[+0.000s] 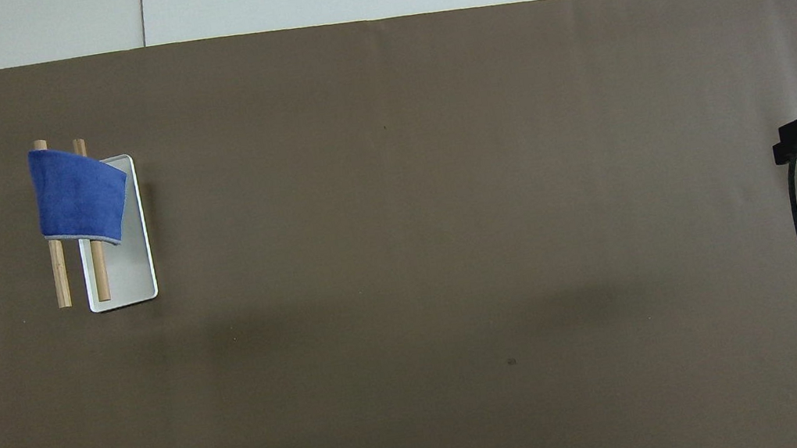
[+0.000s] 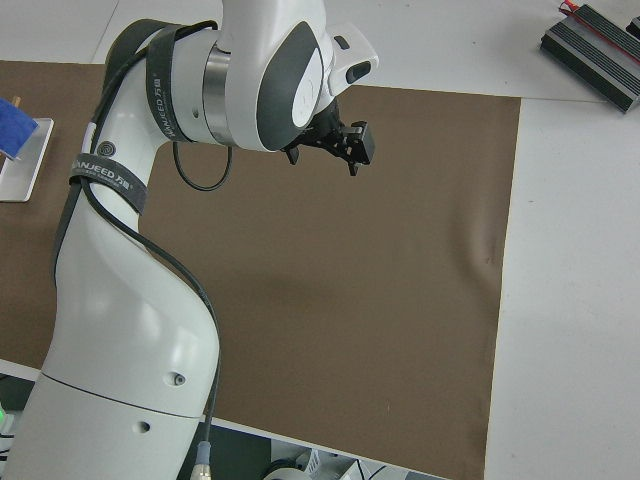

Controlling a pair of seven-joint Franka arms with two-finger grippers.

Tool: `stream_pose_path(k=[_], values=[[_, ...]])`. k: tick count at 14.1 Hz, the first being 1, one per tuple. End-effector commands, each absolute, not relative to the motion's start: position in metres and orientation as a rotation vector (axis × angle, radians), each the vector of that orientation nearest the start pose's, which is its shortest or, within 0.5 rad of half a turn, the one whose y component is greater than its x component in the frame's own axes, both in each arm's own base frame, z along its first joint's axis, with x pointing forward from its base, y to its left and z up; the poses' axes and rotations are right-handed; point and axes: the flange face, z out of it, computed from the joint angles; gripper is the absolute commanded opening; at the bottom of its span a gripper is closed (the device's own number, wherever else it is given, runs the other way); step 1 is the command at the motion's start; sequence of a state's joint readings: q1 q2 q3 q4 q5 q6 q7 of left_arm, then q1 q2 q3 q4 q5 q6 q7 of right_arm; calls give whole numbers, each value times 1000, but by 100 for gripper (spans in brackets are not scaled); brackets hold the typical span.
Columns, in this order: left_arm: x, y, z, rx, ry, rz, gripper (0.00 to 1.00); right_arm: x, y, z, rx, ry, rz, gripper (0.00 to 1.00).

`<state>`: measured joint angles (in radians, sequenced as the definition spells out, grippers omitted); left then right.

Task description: Right arm passes towel to left arm to hang

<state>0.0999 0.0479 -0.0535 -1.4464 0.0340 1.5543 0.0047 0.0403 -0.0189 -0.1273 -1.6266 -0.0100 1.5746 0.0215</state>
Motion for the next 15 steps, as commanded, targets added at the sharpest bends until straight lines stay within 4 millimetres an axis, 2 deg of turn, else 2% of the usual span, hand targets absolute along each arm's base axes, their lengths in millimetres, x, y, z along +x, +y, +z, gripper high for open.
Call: stream_pose_path(k=[1, 3, 15], values=[[562, 35, 655, -3082, -22, -107, 93, 537, -49, 610, -3119, 146, 47, 100], [562, 35, 655, -3082, -22, -107, 100, 537, -50, 610, -3119, 149, 47, 100], [560, 31, 651, -3086, -21, -103, 100, 537, -48, 610, -3119, 141, 50, 100]])
